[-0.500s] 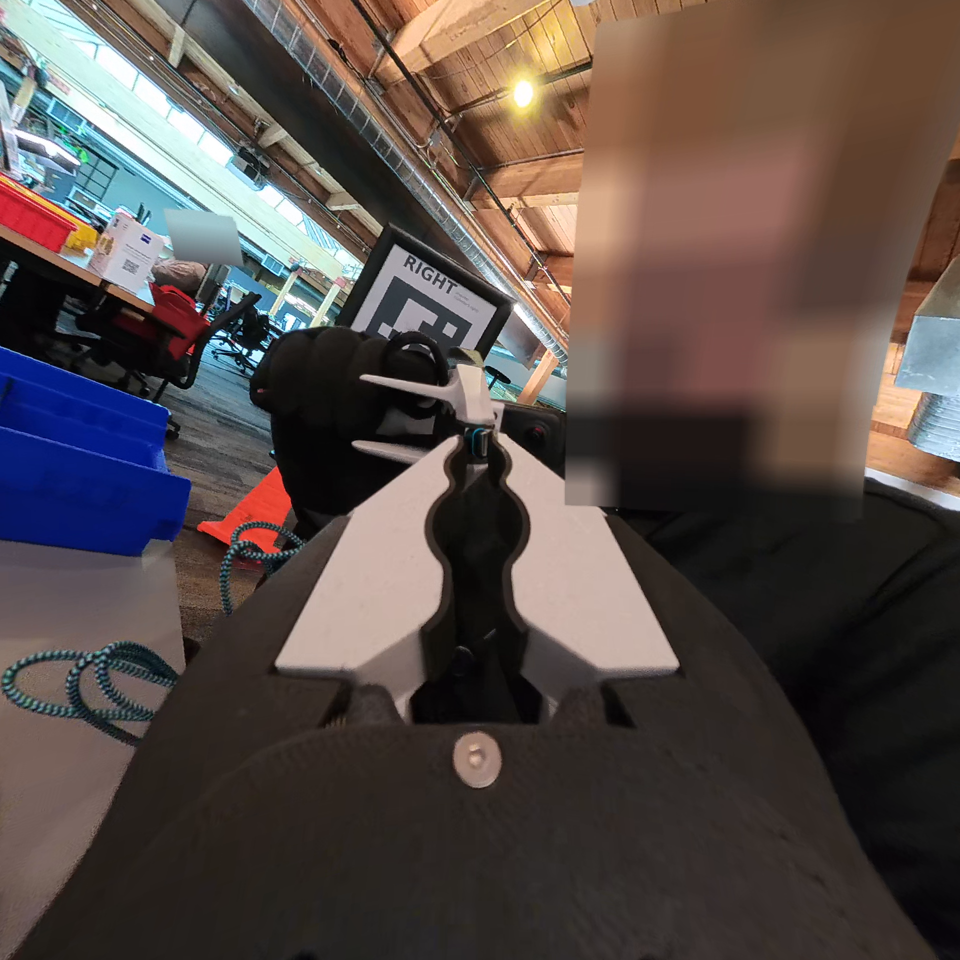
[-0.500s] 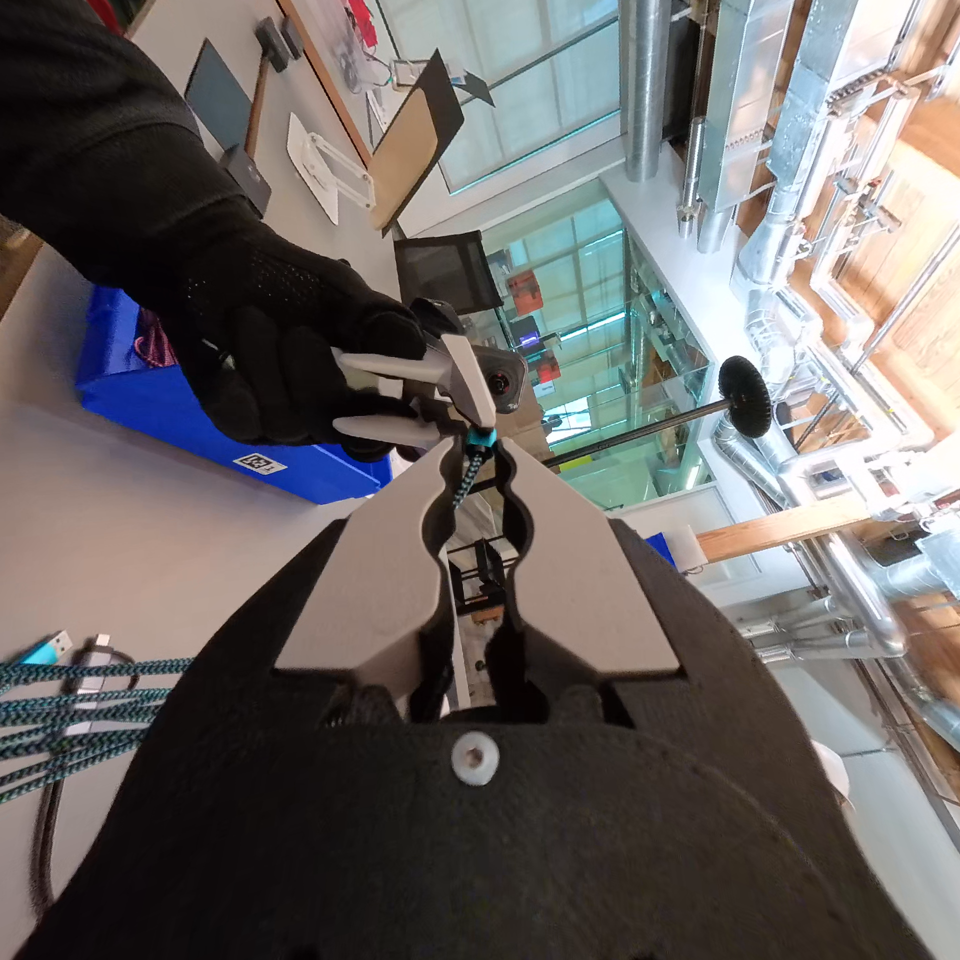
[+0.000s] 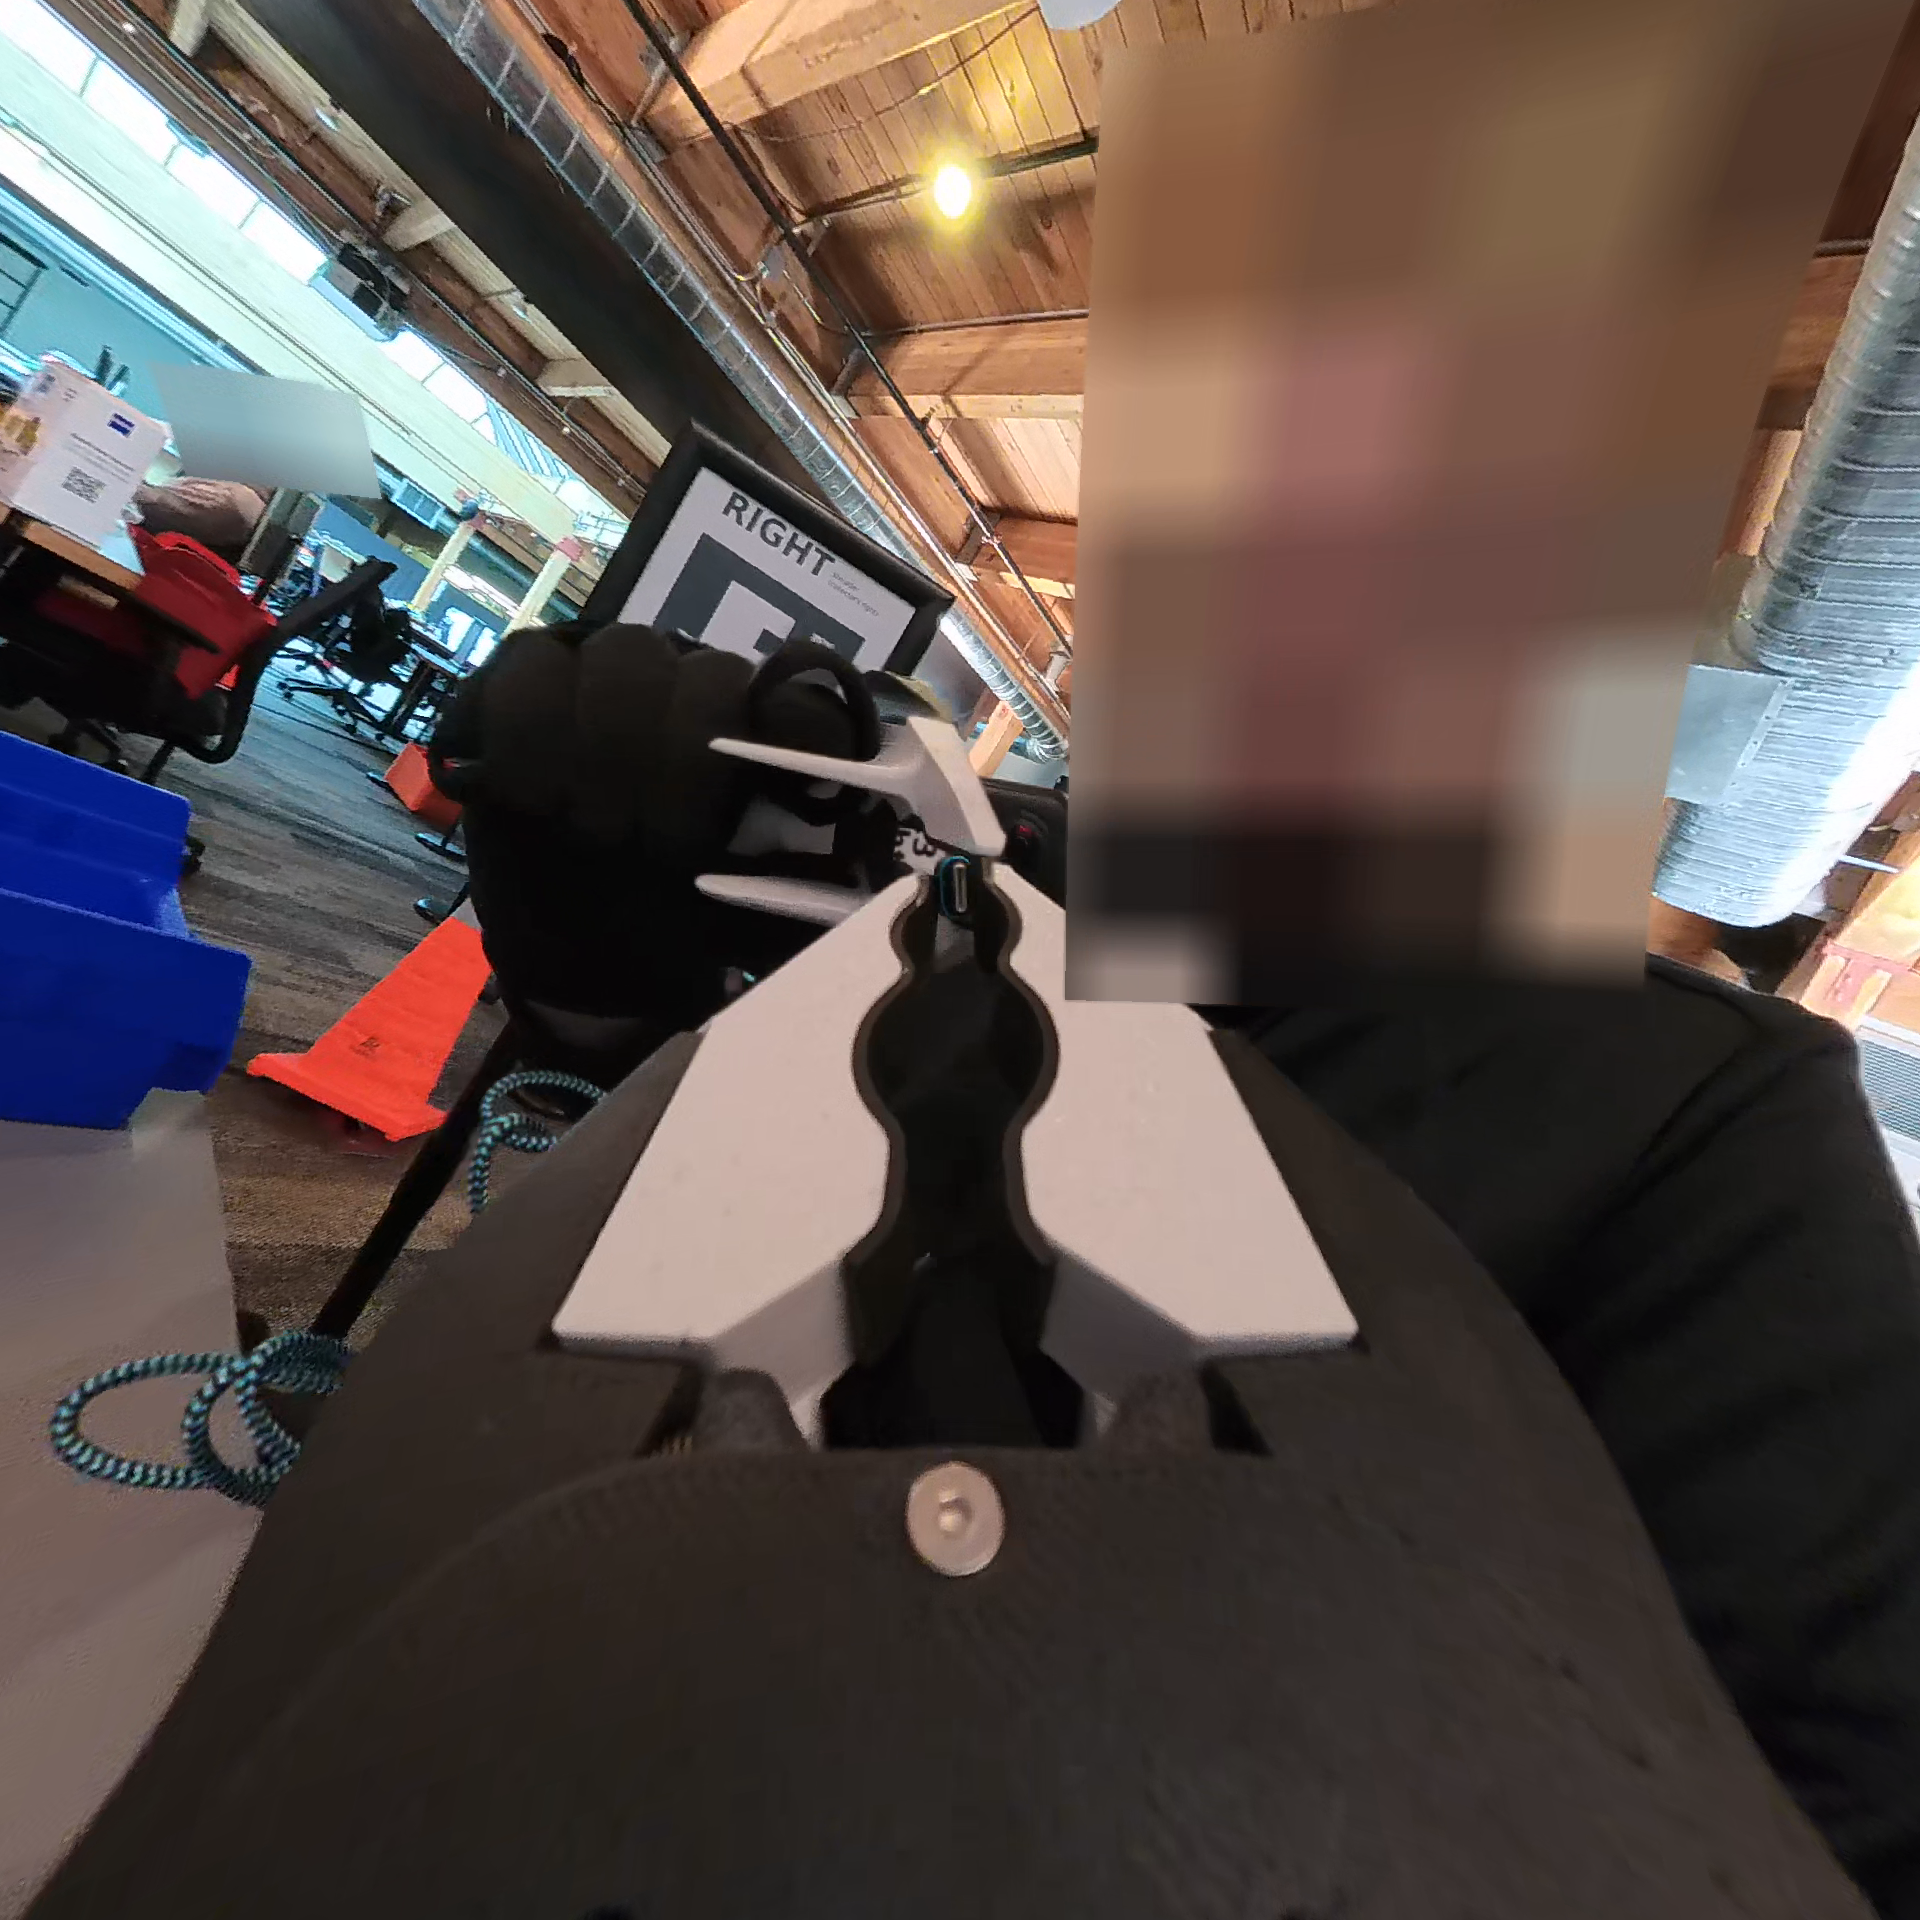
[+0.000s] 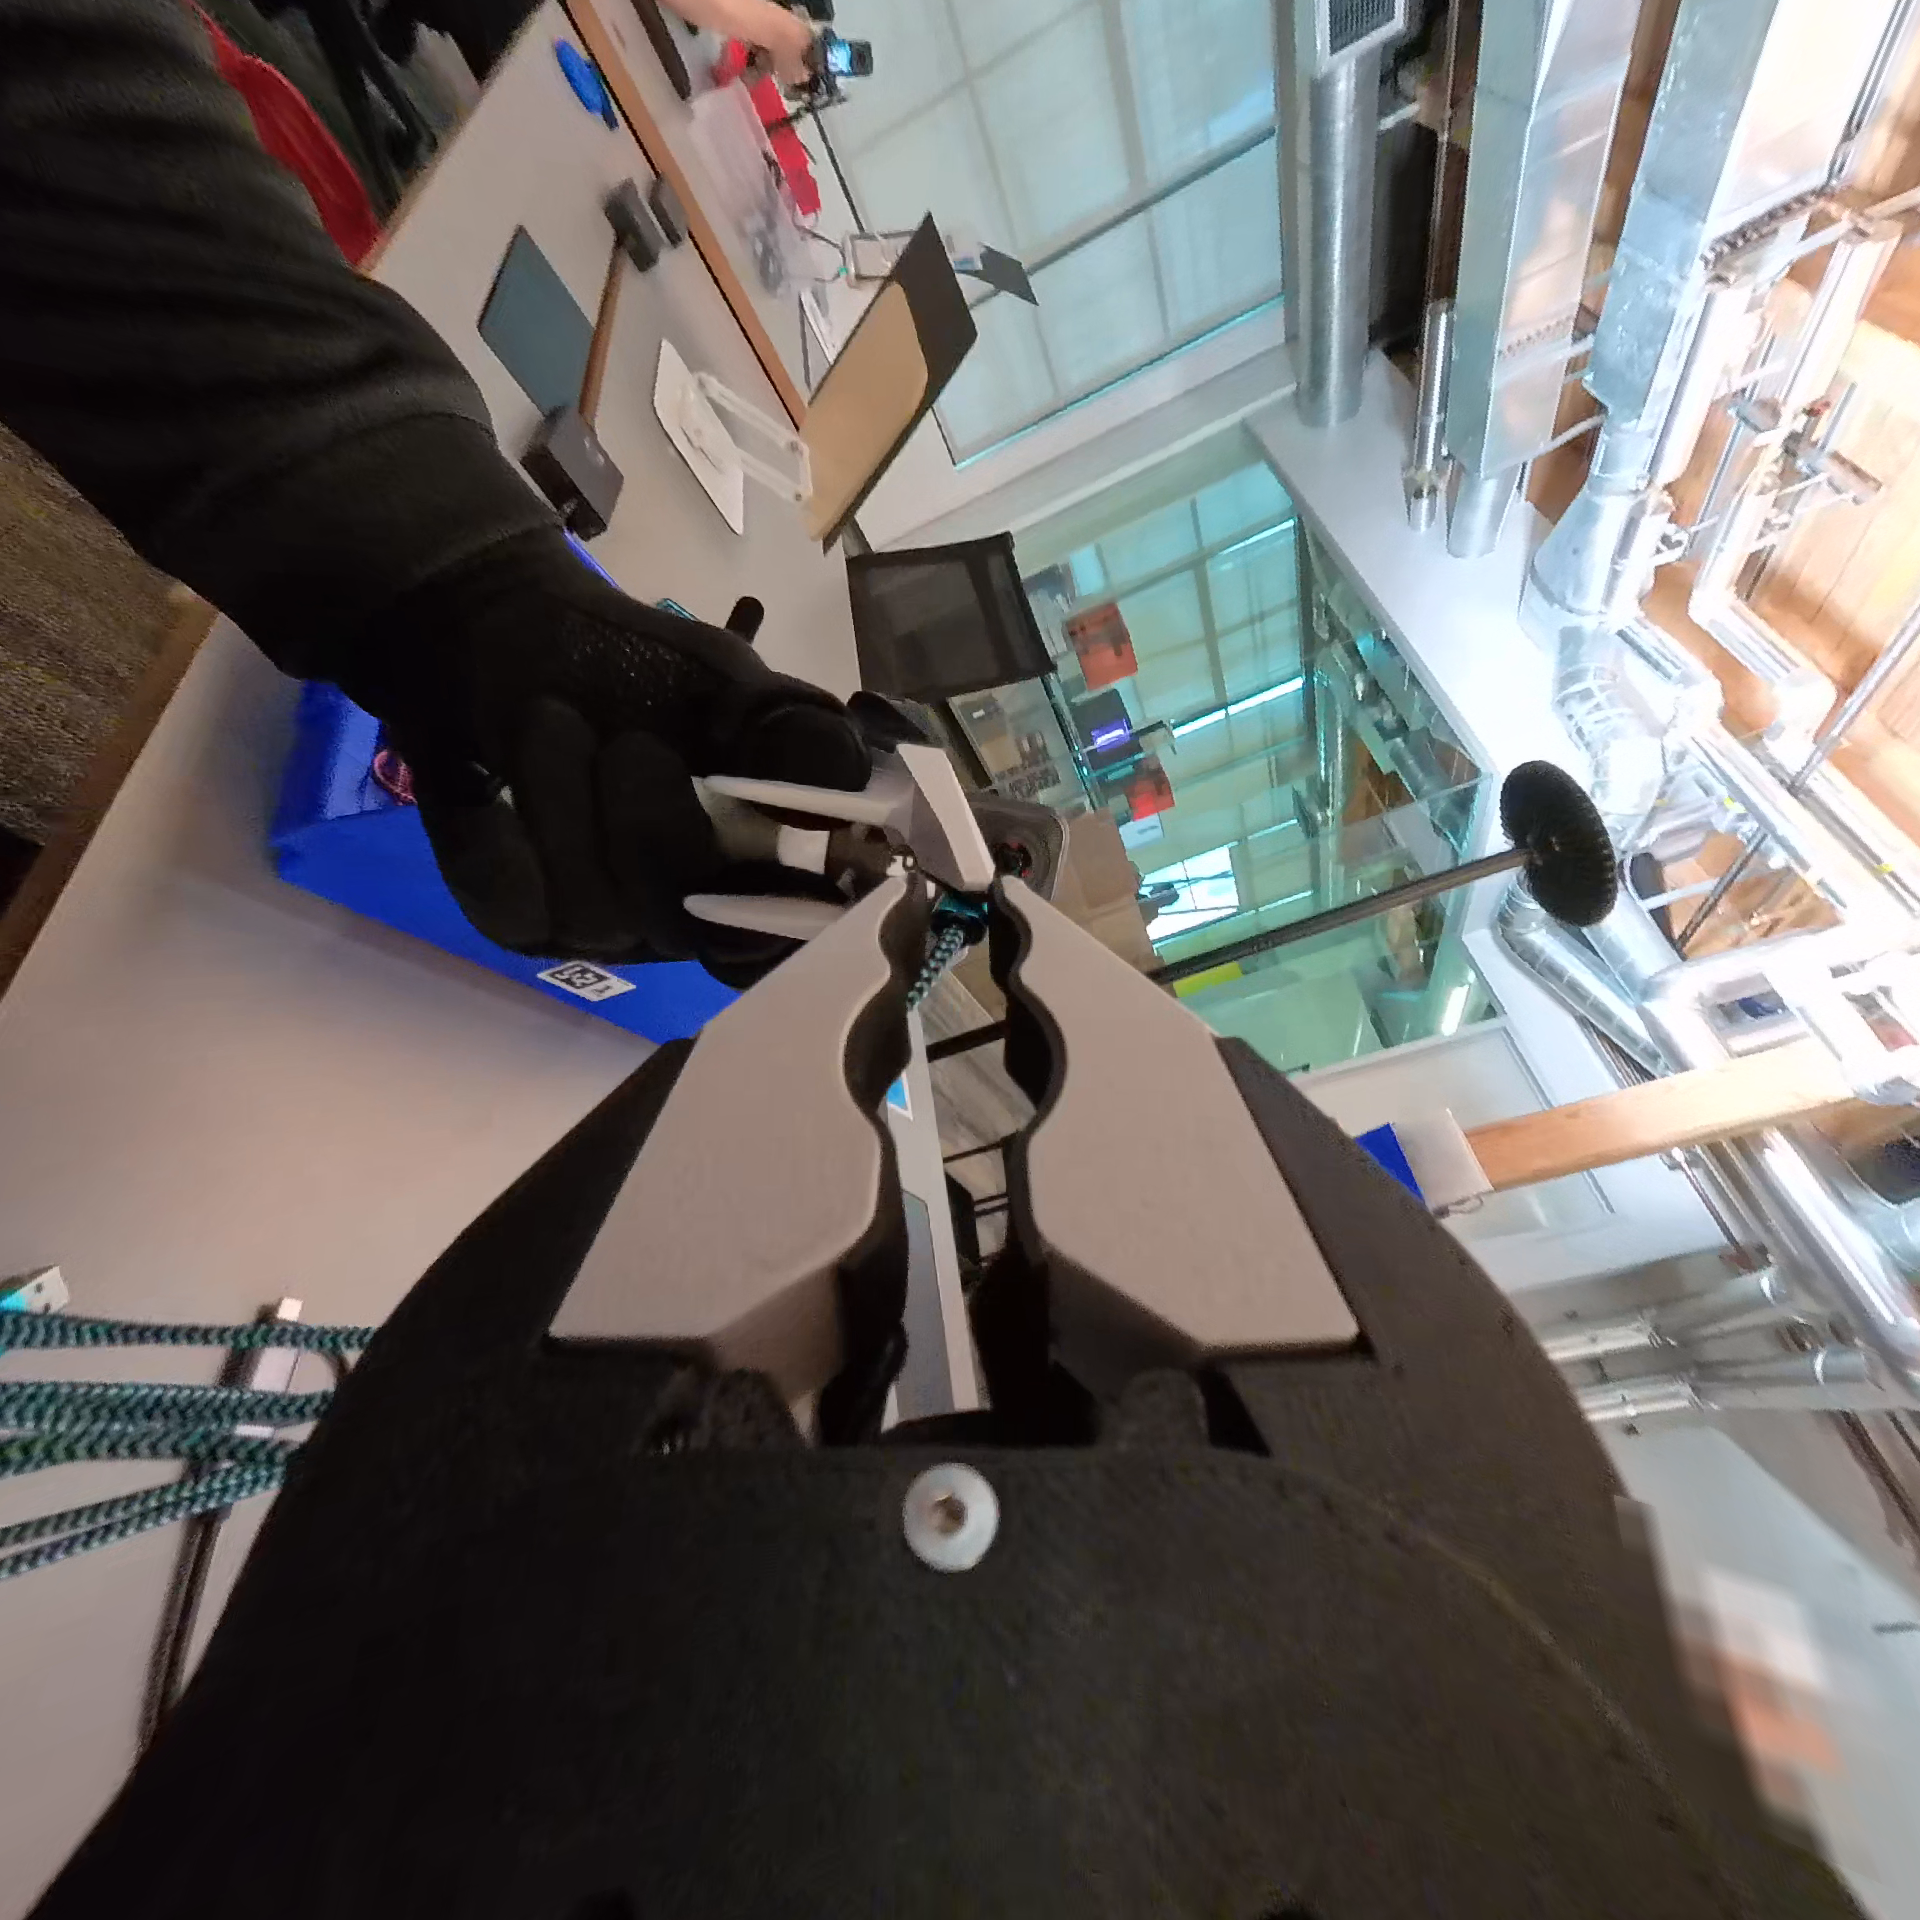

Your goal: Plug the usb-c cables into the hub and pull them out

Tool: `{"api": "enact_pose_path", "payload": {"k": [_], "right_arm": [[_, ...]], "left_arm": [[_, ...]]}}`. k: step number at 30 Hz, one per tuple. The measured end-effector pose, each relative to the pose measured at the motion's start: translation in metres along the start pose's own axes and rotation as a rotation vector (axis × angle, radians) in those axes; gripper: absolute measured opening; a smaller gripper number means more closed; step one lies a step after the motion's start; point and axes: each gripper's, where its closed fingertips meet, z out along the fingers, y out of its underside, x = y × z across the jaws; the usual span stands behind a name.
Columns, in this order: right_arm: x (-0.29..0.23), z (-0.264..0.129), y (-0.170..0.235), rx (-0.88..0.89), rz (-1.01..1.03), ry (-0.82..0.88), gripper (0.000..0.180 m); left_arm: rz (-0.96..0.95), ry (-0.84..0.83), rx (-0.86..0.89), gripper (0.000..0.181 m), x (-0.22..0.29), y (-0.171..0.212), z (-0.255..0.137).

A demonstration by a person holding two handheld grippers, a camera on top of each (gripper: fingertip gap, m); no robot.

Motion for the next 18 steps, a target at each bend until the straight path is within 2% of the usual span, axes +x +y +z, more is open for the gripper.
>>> {"api": "enact_pose_path", "payload": {"k": [2,6,11,15,18], "right_arm": [[-0.001,0.000,-0.004,0.011,-0.008,-0.016,0.010],[0.006,-0.003,-0.002,-0.016,-0.018,-0.003,0.025],[-0.008,-0.001,0.014,-0.071,-0.018,-0.070,0.045],[0.002,-0.002,0.006,-0.029,0.000,-0.006,0.031],[0.002,0.001,0.006,-0.047,-0.014,0.019,0.029]], "left_arm": [[0.019,0.002,-0.016,0.005,0.003,0.002,0.001],[0.048,-0.026,-0.019,0.005,0.004,0.000,0.004],[0.057,-0.035,0.011,0.005,0.004,-0.005,0.003],[0.056,-0.011,0.032,0.005,0.009,-0.009,0.005],[0.031,-0.014,0.038,0.005,0.003,-0.007,0.003]]}}
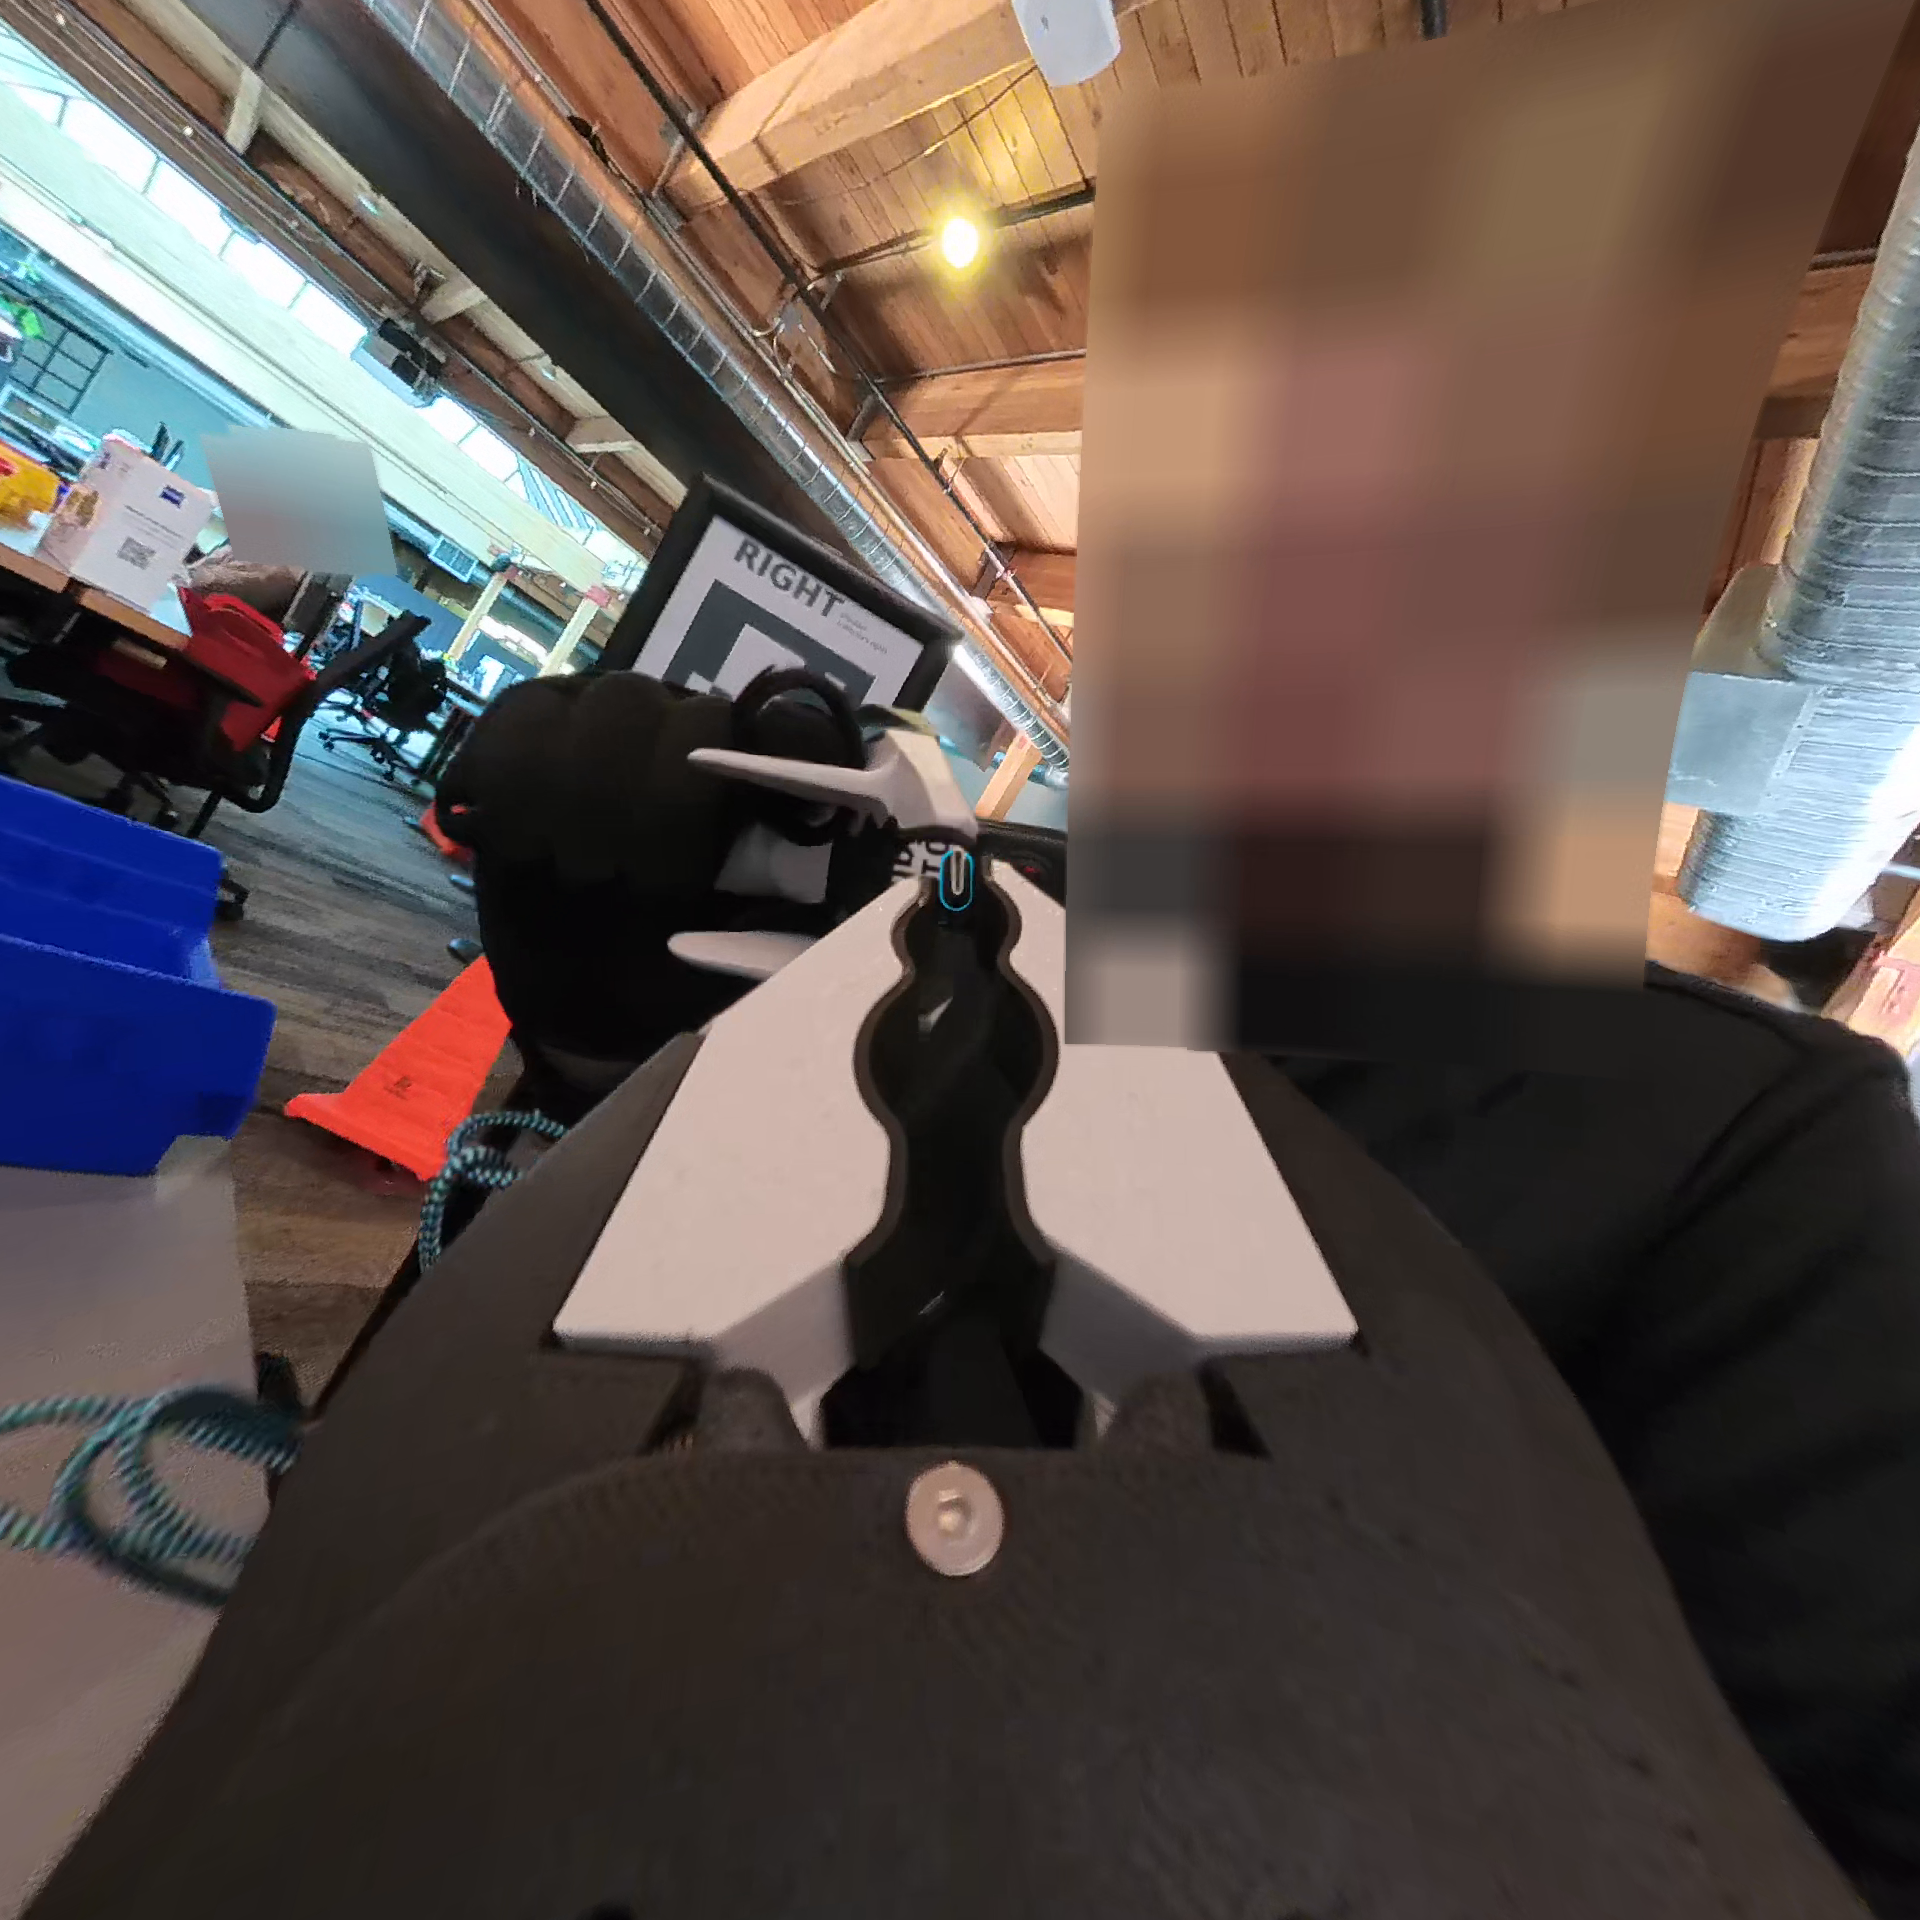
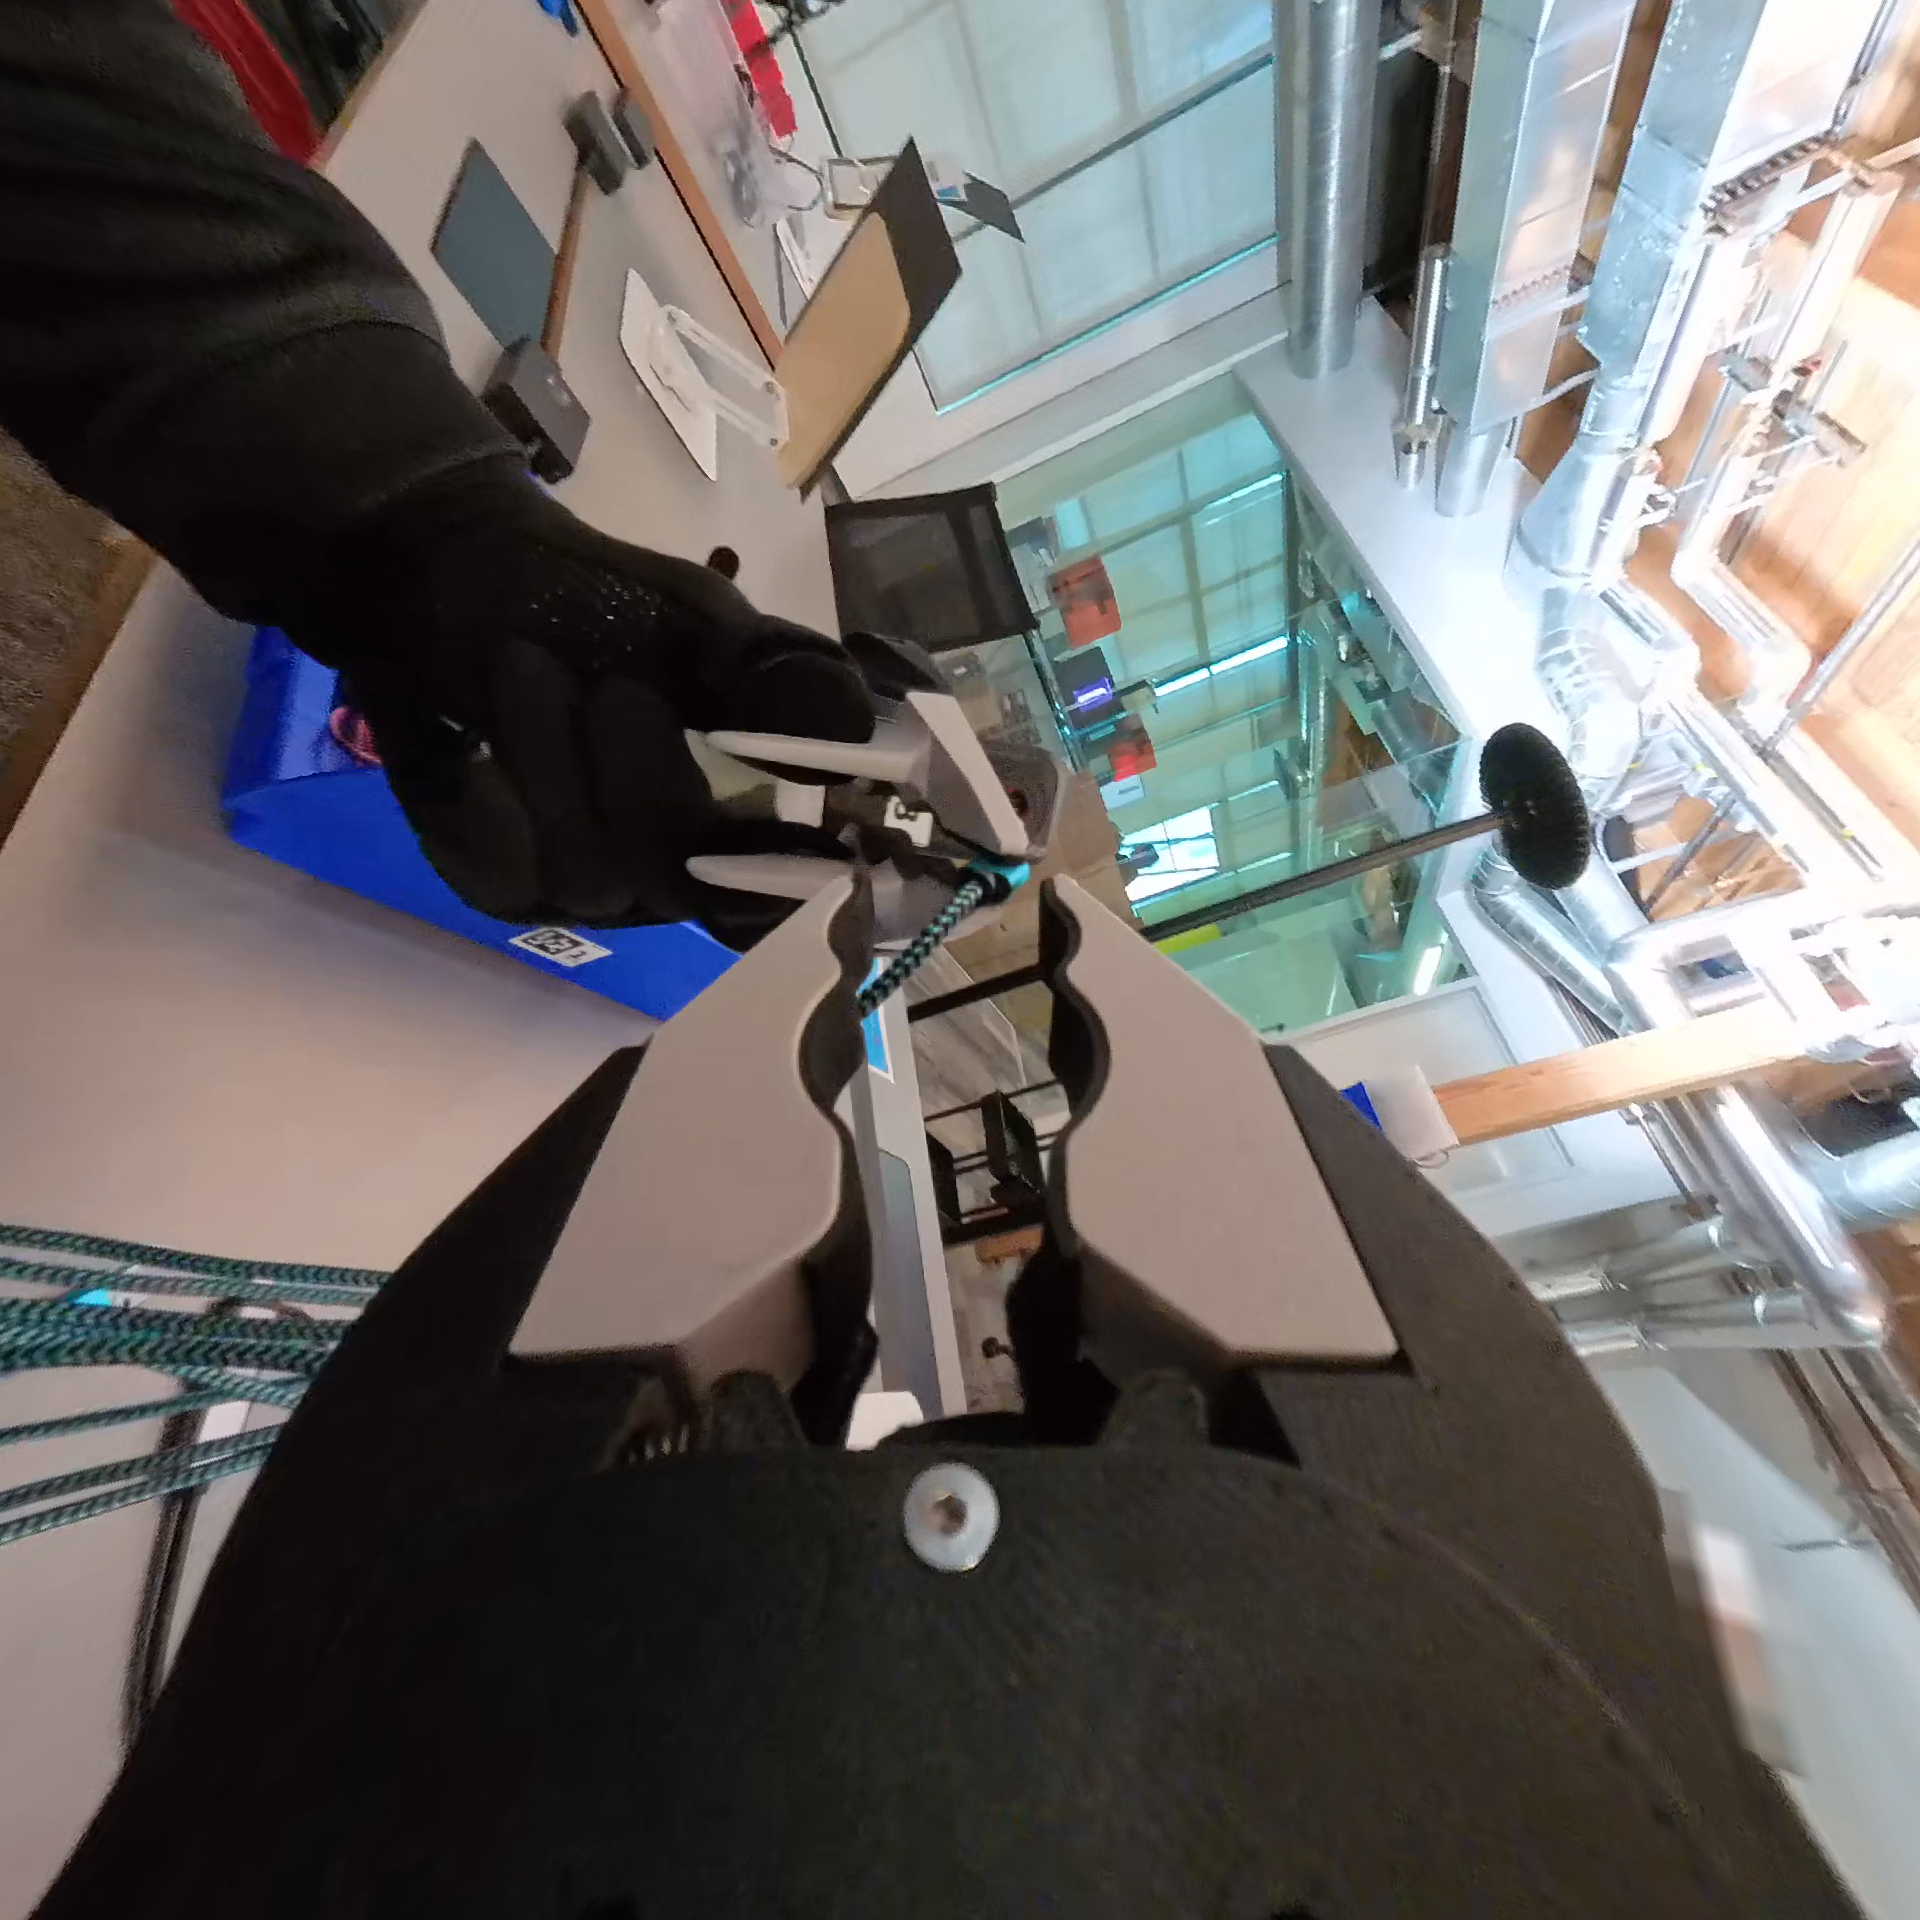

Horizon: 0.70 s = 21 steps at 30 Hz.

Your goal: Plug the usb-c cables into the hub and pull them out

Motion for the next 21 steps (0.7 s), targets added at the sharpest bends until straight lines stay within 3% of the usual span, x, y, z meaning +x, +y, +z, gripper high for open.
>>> {"api": "enact_pose_path", "payload": {"k": [8,21], "right_arm": [[0.005,0.001,0.009,-0.062,-0.011,0.043,0.009],[0.000,0.001,0.008,-0.025,0.002,0.004,0.010]], "left_arm": [[-0.024,0.013,0.040,0.005,-0.005,-0.002,-0.005],[-0.044,0.025,0.041,0.005,-0.011,0.003,-0.005]]}}
